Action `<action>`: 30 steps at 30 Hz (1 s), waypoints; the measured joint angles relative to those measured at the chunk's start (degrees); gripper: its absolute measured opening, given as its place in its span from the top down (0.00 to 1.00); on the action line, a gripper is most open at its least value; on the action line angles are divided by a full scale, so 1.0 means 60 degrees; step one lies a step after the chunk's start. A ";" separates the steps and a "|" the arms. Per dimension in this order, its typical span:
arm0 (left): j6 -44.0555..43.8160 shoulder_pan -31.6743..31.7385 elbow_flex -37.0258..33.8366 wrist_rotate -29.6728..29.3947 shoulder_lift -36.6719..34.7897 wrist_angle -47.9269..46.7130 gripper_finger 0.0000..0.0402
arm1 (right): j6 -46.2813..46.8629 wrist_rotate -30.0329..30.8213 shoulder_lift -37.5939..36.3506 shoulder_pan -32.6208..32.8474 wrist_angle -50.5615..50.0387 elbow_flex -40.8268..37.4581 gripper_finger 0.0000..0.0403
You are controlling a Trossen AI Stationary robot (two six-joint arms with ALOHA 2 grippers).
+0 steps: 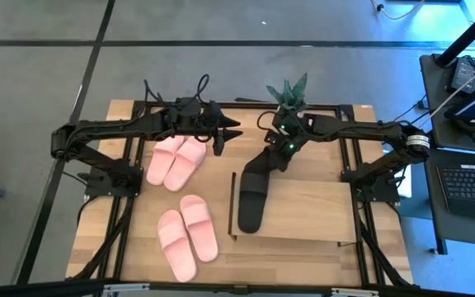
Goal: Pick and place slides into the shelf
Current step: Put the left black slipper onto the shelf
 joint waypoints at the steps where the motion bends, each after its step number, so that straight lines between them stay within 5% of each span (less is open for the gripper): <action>1: 0.0000 0.0000 0.0000 -0.0001 0.0000 -0.0002 0.59 | -0.0135 0.0004 0.0000 0.0000 0.0000 0.0000 0.80; 9: 0.0001 0.0000 0.0002 -0.0001 0.0000 -0.0002 0.59 | -0.0195 0.0038 0.0000 0.0000 -0.0097 0.0000 0.79; 20: 0.0004 0.0000 0.0002 -0.0003 0.0004 -0.0005 0.59 | -0.0409 0.0080 0.0007 -0.0011 -0.0280 0.0000 0.60; 30: 0.0004 0.0000 0.0002 -0.0003 0.0007 -0.0151 0.59 | -0.0642 0.0369 -0.0001 -0.0012 -0.1116 0.0004 0.59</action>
